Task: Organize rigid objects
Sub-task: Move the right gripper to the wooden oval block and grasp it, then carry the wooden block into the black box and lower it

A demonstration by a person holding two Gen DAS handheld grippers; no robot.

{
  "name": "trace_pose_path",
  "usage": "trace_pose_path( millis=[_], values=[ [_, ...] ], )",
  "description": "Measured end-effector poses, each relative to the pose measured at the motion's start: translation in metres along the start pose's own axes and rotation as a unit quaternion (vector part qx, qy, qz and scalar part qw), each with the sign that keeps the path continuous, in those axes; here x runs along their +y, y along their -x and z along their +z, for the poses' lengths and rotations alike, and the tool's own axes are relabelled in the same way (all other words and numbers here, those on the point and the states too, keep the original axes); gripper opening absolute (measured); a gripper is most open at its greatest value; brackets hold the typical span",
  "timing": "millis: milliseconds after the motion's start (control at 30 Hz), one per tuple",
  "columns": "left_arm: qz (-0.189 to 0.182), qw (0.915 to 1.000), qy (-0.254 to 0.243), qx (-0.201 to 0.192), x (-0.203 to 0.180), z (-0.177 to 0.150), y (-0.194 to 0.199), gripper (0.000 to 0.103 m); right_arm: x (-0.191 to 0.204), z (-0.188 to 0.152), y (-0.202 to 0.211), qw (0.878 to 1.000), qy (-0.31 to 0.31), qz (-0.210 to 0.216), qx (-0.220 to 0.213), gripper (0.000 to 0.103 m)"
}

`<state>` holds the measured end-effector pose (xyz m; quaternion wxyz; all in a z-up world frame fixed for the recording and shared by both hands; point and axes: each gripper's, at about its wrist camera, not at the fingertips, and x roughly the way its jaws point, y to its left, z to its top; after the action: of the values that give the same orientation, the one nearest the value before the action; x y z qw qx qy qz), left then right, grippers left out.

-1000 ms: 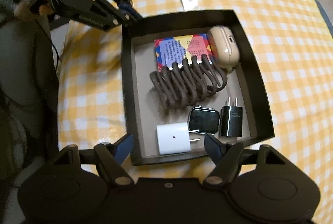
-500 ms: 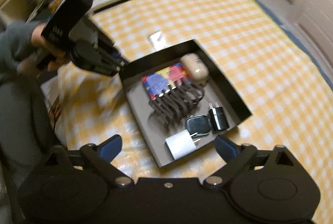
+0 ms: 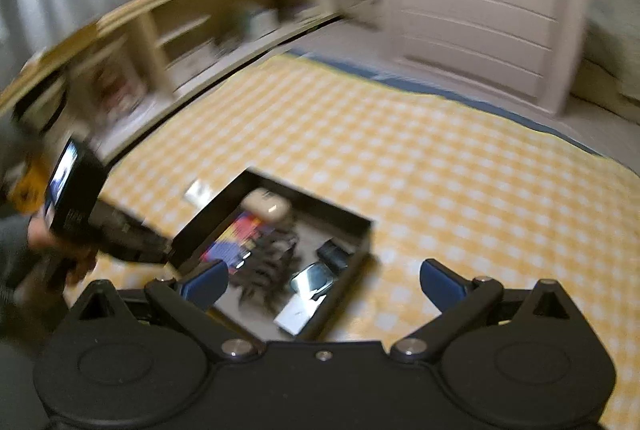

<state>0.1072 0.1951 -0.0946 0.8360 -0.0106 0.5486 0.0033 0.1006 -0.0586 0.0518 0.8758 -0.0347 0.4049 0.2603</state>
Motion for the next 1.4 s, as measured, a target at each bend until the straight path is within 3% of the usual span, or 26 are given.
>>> trace_pose_path(
  millis=[267,433,533,700,867,1133,1400],
  values=[
    [0.01,0.9998,0.017,0.01,0.0,0.005,-0.003,0.007,-0.059,-0.028,0.006,0.988,-0.119,-0.095,-0.034,0.103],
    [0.015,0.9996,0.019,0.012,0.0,0.006,-0.003,0.007,-0.098,-0.045,-0.003,0.975,-0.149,-0.164,-0.027,0.103],
    [0.015,0.9998,0.015,0.007,0.0,0.004,-0.004,0.007,-0.123,-0.057,-0.014,0.967,-0.164,-0.196,-0.013,0.103],
    [0.014,0.9998,0.012,0.006,0.001,0.003,-0.005,0.004,-0.16,-0.082,-0.044,0.953,-0.18,-0.239,0.055,0.103],
    [0.014,0.9999,-0.001,0.003,0.0,0.002,-0.003,0.004,-0.179,-0.1,-0.058,0.946,-0.204,-0.237,0.09,0.103],
    [0.01,0.9999,-0.002,0.001,0.002,0.002,-0.003,0.005,-0.195,-0.121,-0.063,0.945,-0.202,-0.225,0.121,0.103],
    [0.004,1.0,0.0,0.004,-0.001,0.001,-0.003,0.006,-0.205,-0.13,-0.072,0.944,-0.214,-0.214,0.133,0.097]
  ],
)
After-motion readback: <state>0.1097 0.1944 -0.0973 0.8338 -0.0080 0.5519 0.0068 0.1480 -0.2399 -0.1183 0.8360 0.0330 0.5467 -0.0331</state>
